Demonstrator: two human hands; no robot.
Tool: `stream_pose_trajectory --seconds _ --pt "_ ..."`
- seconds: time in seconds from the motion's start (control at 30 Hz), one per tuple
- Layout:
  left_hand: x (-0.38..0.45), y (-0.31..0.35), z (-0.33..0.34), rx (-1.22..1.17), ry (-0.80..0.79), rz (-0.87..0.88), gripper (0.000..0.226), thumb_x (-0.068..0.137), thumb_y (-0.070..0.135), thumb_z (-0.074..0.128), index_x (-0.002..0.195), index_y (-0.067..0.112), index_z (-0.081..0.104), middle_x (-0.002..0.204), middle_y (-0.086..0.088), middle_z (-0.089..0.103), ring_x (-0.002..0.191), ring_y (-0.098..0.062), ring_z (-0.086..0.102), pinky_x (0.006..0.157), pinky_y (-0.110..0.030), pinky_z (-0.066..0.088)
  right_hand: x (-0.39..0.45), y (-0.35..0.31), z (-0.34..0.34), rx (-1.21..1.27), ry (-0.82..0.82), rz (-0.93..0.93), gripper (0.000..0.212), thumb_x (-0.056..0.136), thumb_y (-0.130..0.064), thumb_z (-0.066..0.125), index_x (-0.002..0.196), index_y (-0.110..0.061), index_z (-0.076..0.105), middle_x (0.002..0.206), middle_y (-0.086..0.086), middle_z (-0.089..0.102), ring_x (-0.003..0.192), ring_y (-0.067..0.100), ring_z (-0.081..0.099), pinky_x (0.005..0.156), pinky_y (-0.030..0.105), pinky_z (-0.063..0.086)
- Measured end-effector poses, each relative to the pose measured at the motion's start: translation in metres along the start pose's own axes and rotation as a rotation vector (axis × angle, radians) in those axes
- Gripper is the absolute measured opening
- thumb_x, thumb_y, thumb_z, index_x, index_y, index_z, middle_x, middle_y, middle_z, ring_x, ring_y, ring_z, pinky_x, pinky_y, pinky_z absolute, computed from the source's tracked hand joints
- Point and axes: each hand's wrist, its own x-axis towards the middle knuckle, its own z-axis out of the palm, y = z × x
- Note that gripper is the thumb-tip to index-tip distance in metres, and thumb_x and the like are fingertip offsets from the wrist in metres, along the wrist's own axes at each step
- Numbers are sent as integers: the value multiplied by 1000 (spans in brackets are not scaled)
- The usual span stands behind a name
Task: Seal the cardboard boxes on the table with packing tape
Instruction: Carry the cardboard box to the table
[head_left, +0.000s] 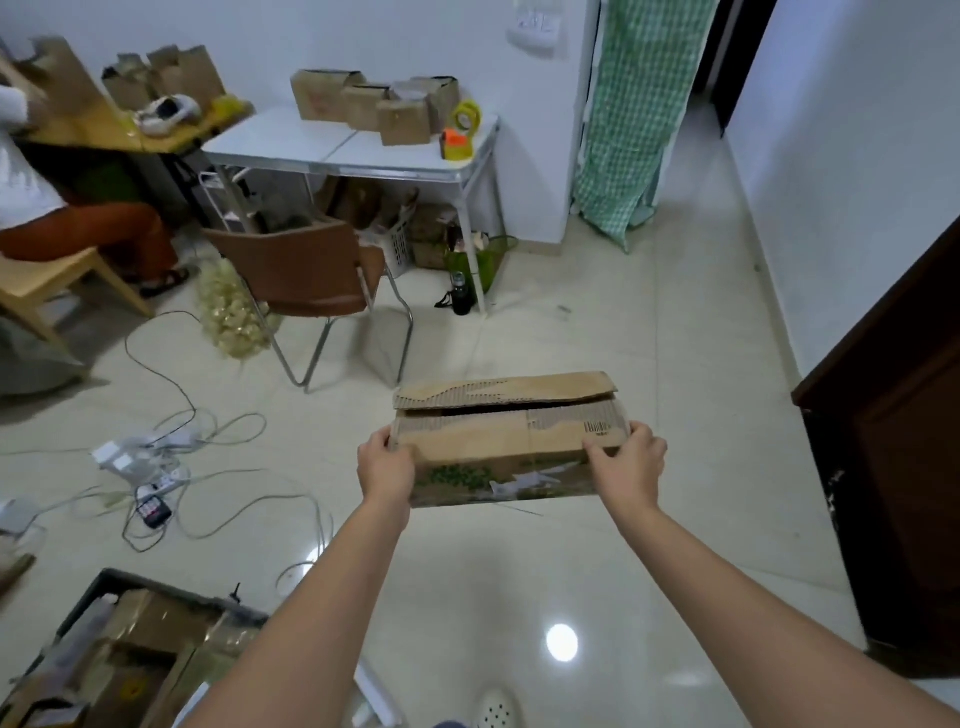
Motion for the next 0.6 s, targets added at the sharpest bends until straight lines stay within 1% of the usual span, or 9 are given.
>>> stream_pose_trajectory --seconds 0.2,0.3,0.33,0.47,0.6 --pt "91 47 45 -30 -15 -1 34 91 2 47 118 15 64 121 -9 61 97 -25 59 50 -22 42 93 -49 36 -24 10 -7 59 90 -27 68 135 -2 39 134 20 37 125 37 37 100 43 38" --pt "135 72 72 -47 -18 -10 30 94 1 47 118 12 62 118 -10 62 92 -23 59 42 -18 44 147 -73 55 -23 4 -11 59 90 -27 67 135 -1 39 135 21 36 126 38 37 100 43 38" --pt "152 80 82 -55 -14 -14 29 95 1 47 118 12 62 118 -10 62 92 -24 59 42 -18 44 166 -82 62 -24 -3 -12 59 90 -27 67 135 -1 39 135 21 36 126 38 37 101 43 38" --pt "227 119 122 -100 18 -7 32 96 5 49 123 16 62 121 -8 60 100 -27 59 50 -24 46 250 -122 88 -8 -39 -68 59 91 -28 66 136 -2 39 135 20 37 126 37 38 103 43 38" --pt "299 154 161 -70 58 -25 34 96 12 53 128 20 60 126 -8 59 103 -28 61 53 -26 47 330 -160 103 -8 -80 -95 57 91 -27 66 135 -3 40 133 18 38 124 35 41 104 46 42"
